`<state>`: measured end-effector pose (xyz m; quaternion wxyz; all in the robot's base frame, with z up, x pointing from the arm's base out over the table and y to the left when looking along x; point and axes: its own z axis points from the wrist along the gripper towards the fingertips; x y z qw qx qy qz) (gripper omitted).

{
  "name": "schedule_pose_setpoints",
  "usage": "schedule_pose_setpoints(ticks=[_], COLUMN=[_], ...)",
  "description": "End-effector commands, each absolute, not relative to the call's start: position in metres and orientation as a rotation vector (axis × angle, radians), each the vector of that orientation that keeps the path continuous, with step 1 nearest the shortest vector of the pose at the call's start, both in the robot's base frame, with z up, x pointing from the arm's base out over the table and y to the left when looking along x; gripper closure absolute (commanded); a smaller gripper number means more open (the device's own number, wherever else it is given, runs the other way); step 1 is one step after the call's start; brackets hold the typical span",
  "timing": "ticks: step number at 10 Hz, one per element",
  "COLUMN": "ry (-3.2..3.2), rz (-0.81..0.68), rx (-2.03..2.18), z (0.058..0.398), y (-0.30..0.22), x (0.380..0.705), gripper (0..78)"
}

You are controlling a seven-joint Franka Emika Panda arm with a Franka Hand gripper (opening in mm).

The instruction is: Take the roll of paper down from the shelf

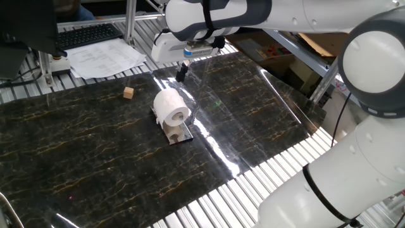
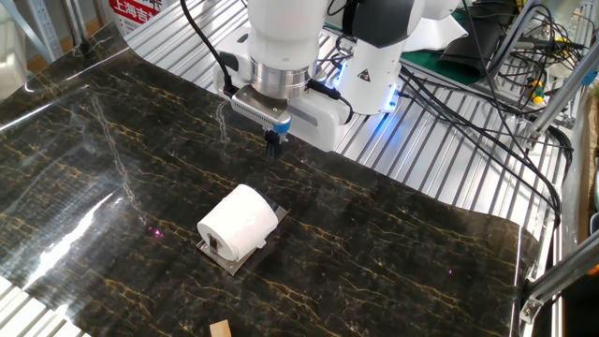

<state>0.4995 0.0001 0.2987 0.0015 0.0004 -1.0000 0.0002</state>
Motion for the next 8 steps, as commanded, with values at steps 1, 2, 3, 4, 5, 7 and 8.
schedule_pose_setpoints(ticks=[1,2,3,4,5,7,8], ry=[-3.038,-3.046,-3.047,-3.032,-3.02,-3.014,-3.014], rz=[-0.07,0.014,0.035,0.021,0.023,0.024,0.02], rx=[-0.384,-0.369,-0.363,-0.349,-0.323,-0.264,-0.257], z=[0.2988,0.2988,0.2989,0.3003,0.3005,0.3,0.2997], y=[0.0001,0.0001,0.0001,0.0,-0.0002,-0.0065,-0.0087], x=[0.4995,0.4995,0.4995,0.4996,0.5,0.5055,0.5066], gripper=[77.6,77.6,77.6,77.6,77.6,77.6,77.6])
